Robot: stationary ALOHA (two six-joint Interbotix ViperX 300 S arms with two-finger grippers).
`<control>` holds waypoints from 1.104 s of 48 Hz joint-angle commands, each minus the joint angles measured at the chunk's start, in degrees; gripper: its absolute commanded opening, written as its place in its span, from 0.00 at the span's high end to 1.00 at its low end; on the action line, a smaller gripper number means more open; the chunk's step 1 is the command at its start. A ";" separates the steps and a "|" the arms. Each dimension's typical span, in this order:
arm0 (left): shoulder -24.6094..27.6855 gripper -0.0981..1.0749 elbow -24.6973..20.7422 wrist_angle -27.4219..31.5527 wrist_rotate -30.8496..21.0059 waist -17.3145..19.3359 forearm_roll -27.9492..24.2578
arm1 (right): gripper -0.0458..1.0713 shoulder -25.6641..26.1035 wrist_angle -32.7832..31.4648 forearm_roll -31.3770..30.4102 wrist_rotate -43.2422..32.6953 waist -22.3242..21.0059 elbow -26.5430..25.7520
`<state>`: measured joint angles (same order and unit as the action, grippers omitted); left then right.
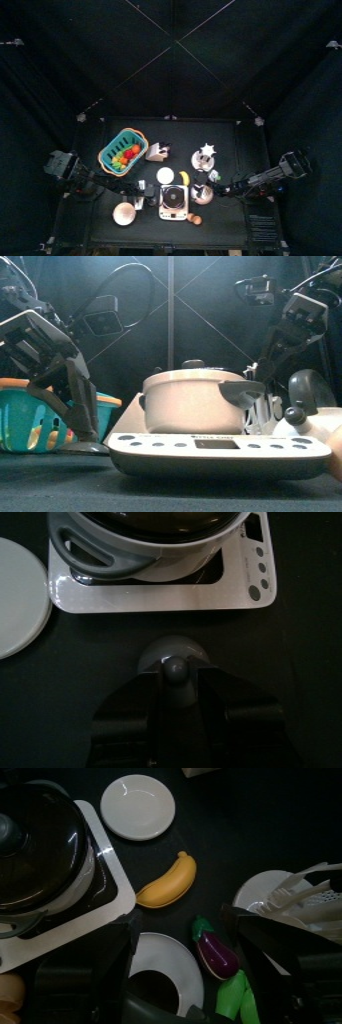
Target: Place kettle lid beneath kettle
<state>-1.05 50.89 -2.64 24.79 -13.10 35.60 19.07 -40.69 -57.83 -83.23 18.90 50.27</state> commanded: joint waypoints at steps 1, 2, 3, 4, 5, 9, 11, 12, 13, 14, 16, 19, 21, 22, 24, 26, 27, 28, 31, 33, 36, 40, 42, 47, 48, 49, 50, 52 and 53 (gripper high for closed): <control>-1.58 0.42 -0.53 0.26 0.09 0.18 0.26 | 0.11 0.62 0.09 -0.09 0.00 -0.09 -0.44; -1.85 0.42 -0.53 0.53 0.09 0.09 0.26 | 0.11 0.62 0.09 -0.09 0.00 -0.09 -0.44; -2.20 0.42 -0.53 0.70 0.18 0.18 0.26 | 0.11 0.62 0.09 -0.09 0.00 -0.09 -0.44; -2.72 0.42 -0.62 1.23 0.18 0.09 0.26 | 0.11 0.62 0.00 -0.09 0.09 -0.09 -0.53; -3.08 0.42 -0.79 1.58 0.18 0.18 0.26 | 0.11 0.62 0.09 -0.09 0.09 -0.09 -0.53; -5.01 0.42 -1.14 3.34 0.18 -0.35 0.26 | 0.11 0.88 0.09 -0.09 0.09 -0.09 -0.53; -6.15 0.42 -1.49 4.66 0.18 -0.53 0.35 | 0.11 0.97 0.09 -0.09 0.18 -0.18 -0.62; -6.68 0.42 -1.67 5.27 0.09 -0.70 0.35 | 0.11 1.05 0.00 -0.09 0.18 -0.18 -0.53; -7.29 0.42 -1.93 6.06 0.09 -0.88 0.53 | 0.11 1.05 -0.09 -0.09 0.26 -0.18 -0.62; -7.73 0.42 -2.20 6.77 0.09 -1.14 0.70 | 0.11 1.14 -0.09 -0.09 0.35 -0.18 -0.62; -9.05 0.43 -3.16 8.44 0.18 -1.76 1.23 | 0.11 1.32 -0.18 -0.09 0.53 -0.18 -0.62; -9.93 0.43 -4.66 9.58 0.18 -2.72 1.58 | 0.11 1.76 -0.35 -0.26 0.53 -0.18 -0.62; -10.02 0.43 -5.89 10.02 0.26 -3.25 1.58 | 0.11 2.20 -0.44 -0.44 0.53 -0.26 -0.62; -10.02 0.43 -6.59 10.02 0.35 -3.52 1.49 | 0.11 2.37 -0.44 -0.53 0.53 -0.26 -0.62; -9.49 0.43 -8.35 10.02 0.44 -3.87 1.05 | 0.11 2.55 -0.53 -0.70 0.53 -0.35 -0.62; -8.79 0.43 -9.84 10.37 0.44 -3.96 0.70 | 0.11 2.81 -0.79 -0.88 0.35 -0.62 -0.62; -8.35 0.43 -10.55 10.55 0.53 -4.04 0.35 | 0.11 2.90 -0.88 -0.97 0.26 -0.62 -0.62; -7.91 0.43 -11.34 10.72 0.53 -4.13 0.00 | 0.11 2.99 -0.97 -0.88 0.26 -0.70 -0.62; -6.06 0.43 -14.15 11.78 0.53 -4.13 -1.67 | 0.11 3.34 -1.85 -0.53 0.18 -0.97 -0.44; -4.92 0.43 -16.00 12.74 0.53 -4.13 -2.90 | 0.11 3.78 -2.64 -0.35 0.09 -1.23 -0.35; -2.81 0.43 -19.25 14.15 0.53 -4.04 -5.10 | 0.11 4.75 -4.39 0.35 0.09 -1.58 -0.35; -0.26 0.43 -23.12 15.21 0.53 -3.87 -7.47 | 0.11 6.42 -6.59 1.05 0.09 -1.76 -0.26; 1.14 0.43 -25.05 15.47 0.53 -3.87 -8.61 | 0.11 7.29 -7.56 1.14 0.00 -1.76 -0.18; 4.92 0.43 -30.06 15.91 0.53 -3.25 -11.43 | 0.11 9.23 -9.05 1.23 0.00 -1.76 0.35; 5.71 0.43 -30.94 15.91 0.53 -2.90 -11.87 | 0.11 9.76 -9.40 1.23 -0.09 -1.76 0.53; 6.94 0.43 -32.43 16.08 0.53 -2.55 -12.57 | 0.11 10.11 -9.58 1.23 -0.09 -1.76 0.70; 7.65 0.43 -33.40 16.08 0.62 -2.29 -13.01 | 0.11 10.46 -9.76 1.23 -0.09 -1.76 0.88; 9.23 0.43 -35.51 16.44 0.62 -1.93 -13.97 | 0.11 11.07 -9.93 1.41 -0.09 -1.85 1.23; 10.02 0.43 -36.56 16.52 0.62 -1.67 -14.50 | 0.11 11.34 -9.93 1.49 -0.09 -1.76 1.41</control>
<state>6.68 20.04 13.71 25.40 -15.91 23.03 28.65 -50.27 -56.43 -83.23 17.31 51.77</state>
